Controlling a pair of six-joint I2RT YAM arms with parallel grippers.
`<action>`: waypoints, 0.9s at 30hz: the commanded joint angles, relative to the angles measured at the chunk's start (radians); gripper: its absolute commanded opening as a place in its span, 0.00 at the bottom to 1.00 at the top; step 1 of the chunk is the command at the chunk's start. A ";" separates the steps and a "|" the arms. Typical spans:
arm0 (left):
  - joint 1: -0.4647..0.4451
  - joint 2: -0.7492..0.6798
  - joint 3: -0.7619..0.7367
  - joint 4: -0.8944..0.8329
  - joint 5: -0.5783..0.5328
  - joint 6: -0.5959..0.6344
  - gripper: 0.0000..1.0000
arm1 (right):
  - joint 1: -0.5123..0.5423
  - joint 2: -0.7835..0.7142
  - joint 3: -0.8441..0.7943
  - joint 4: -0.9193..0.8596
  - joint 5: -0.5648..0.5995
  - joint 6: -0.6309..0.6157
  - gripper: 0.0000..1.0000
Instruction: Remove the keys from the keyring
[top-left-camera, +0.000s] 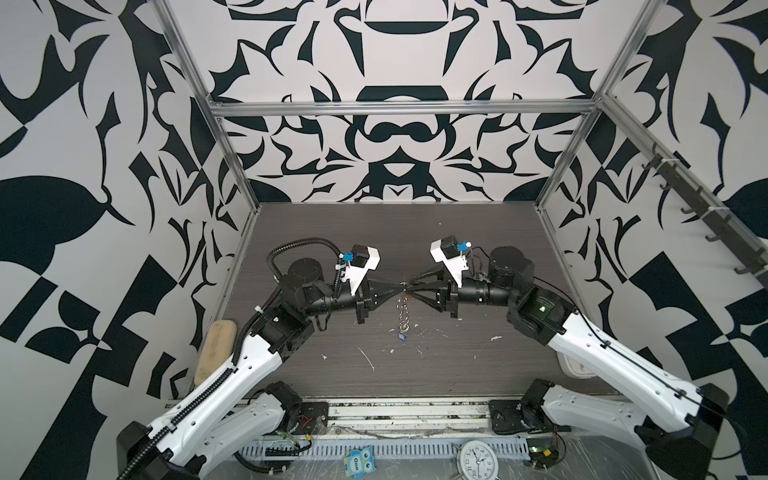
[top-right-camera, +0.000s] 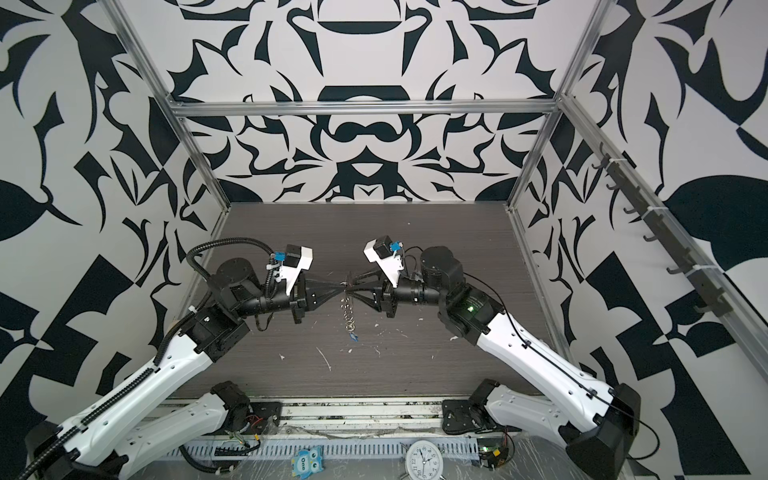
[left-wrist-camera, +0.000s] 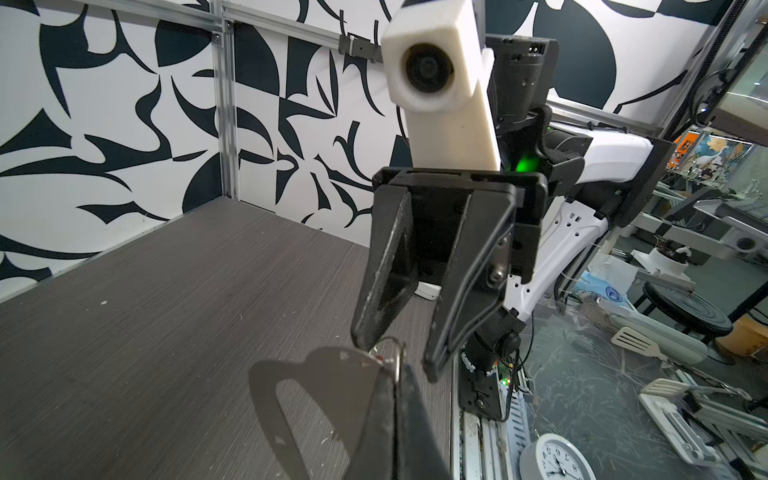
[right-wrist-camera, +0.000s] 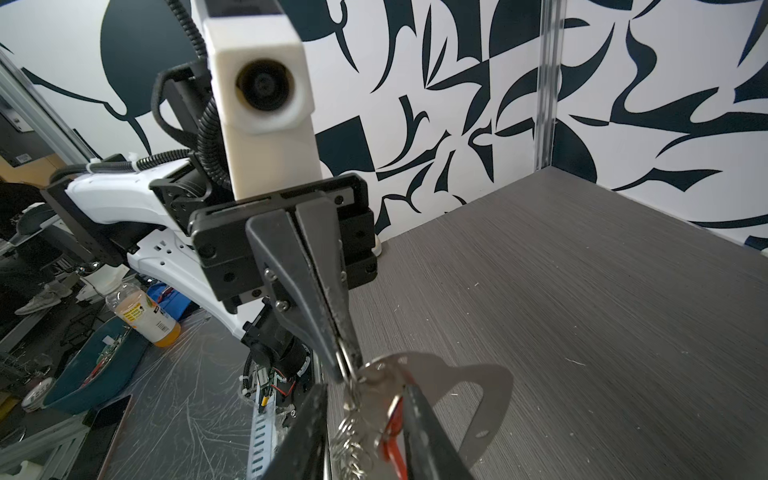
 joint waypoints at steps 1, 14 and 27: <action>0.003 0.003 0.020 0.043 0.023 -0.007 0.00 | 0.000 -0.007 0.045 0.053 -0.029 -0.005 0.35; 0.003 0.006 0.022 0.039 0.026 -0.007 0.00 | 0.000 0.005 0.090 0.012 -0.028 -0.020 0.28; 0.003 0.001 0.019 0.042 0.008 -0.007 0.00 | 0.000 0.031 0.089 -0.008 -0.052 -0.013 0.17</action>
